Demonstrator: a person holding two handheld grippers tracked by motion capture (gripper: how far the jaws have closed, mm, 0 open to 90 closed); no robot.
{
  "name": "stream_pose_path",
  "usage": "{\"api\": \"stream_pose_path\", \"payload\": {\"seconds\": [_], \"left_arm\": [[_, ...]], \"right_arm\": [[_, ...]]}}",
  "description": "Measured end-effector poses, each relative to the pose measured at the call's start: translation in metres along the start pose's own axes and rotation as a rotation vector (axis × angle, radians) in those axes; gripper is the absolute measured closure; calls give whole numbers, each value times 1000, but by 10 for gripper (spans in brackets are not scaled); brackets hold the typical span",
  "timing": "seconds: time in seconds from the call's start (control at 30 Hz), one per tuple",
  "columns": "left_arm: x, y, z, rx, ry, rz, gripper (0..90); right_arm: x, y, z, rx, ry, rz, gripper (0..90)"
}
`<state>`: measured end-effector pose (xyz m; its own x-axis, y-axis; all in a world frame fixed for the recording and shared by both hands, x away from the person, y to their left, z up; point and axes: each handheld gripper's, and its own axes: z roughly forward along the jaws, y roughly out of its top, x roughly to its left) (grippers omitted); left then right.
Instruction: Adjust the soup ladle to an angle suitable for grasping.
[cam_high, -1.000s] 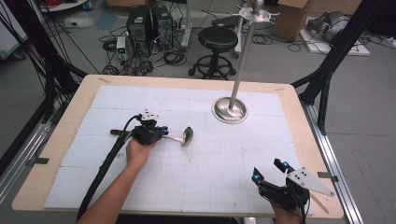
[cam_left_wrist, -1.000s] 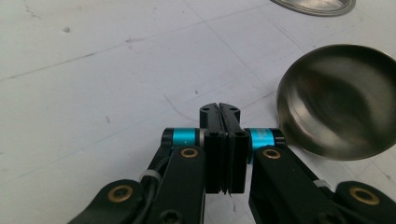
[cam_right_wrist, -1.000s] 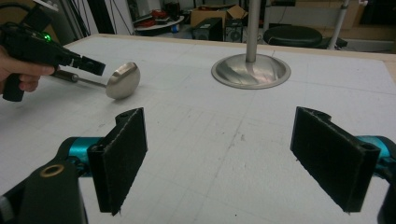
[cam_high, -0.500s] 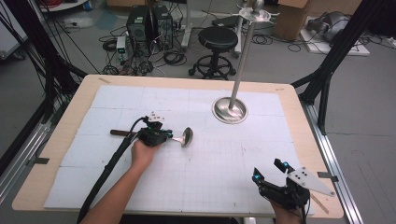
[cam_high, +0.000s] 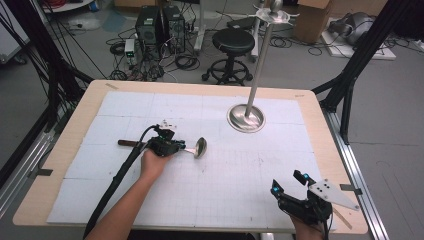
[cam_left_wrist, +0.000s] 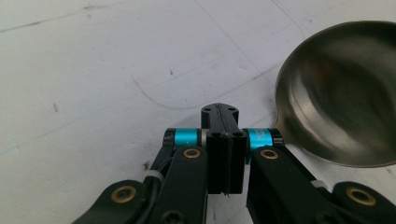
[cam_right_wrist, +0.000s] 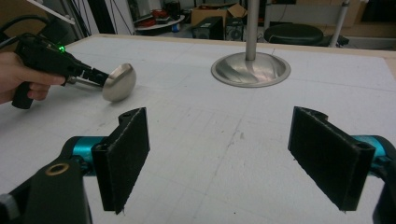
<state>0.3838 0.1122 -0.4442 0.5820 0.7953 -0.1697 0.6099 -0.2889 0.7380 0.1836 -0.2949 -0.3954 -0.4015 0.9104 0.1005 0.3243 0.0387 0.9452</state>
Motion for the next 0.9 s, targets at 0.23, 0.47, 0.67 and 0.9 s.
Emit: {"api": "stream_pose_path", "payload": {"seconds": [0.23,0.47,0.67,0.9], "left_arm": [[-10,-2,-2,27,-29,62,896],[-21,-5,-5,55,-92,97,896],[-34,-8,-7,67,-129,136,896],[-38,-12,-11,75,-148,153,895]], "right_arm": [[1,0,0,3,-1,1,191],[1,0,0,3,-1,2,191],[1,0,-1,1,-4,4,191],[2,0,-1,4,-3,5,191]]}}
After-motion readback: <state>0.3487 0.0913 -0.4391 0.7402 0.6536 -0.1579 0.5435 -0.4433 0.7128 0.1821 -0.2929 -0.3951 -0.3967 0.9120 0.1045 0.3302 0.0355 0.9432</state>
